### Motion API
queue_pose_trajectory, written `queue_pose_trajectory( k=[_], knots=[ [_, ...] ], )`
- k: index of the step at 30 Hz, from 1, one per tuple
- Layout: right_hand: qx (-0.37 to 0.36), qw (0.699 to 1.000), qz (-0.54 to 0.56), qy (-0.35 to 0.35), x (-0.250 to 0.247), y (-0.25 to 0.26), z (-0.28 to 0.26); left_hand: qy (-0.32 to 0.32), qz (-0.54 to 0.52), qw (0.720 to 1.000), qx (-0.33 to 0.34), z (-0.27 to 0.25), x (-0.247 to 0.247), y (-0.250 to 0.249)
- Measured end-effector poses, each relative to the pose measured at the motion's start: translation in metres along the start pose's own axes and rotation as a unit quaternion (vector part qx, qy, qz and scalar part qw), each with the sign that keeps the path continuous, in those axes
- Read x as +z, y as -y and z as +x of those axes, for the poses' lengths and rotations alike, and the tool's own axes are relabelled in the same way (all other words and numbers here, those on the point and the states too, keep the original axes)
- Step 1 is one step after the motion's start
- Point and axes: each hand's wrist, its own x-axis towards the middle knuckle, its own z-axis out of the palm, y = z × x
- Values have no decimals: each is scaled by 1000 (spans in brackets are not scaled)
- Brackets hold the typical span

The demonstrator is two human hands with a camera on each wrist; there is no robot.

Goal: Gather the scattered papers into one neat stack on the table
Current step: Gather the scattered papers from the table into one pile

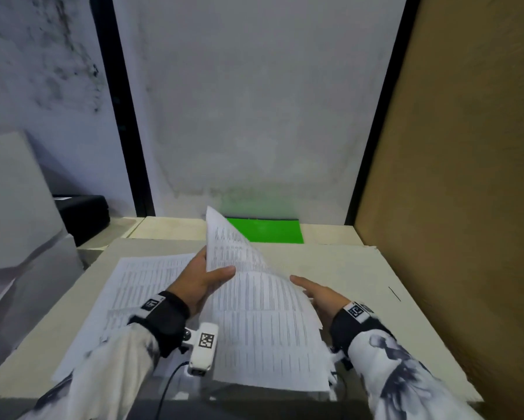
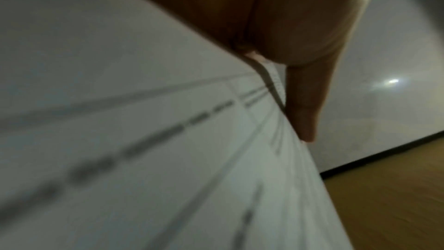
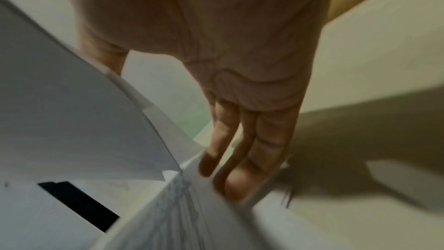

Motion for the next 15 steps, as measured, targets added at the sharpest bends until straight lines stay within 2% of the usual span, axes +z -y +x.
queue_pose_trajectory(
  k=[4,7,9,11,15],
  knots=[
    [-4,980,158,118,12,-9,-14,13,-5,1000,-7,-8,-1,2],
    [-16,965,220,143,17,-16,-19,31,61,997,-44,-15,-9,15],
    [-55,969,207,125,17,-19,-16,35,158,985,-62,-19,-15,23],
    [-114,979,152,79,15,-19,-11,23,208,974,-90,-20,-21,27],
    [-203,974,95,37,18,-12,-13,-4,162,981,-111,-11,-28,24]
  ],
)
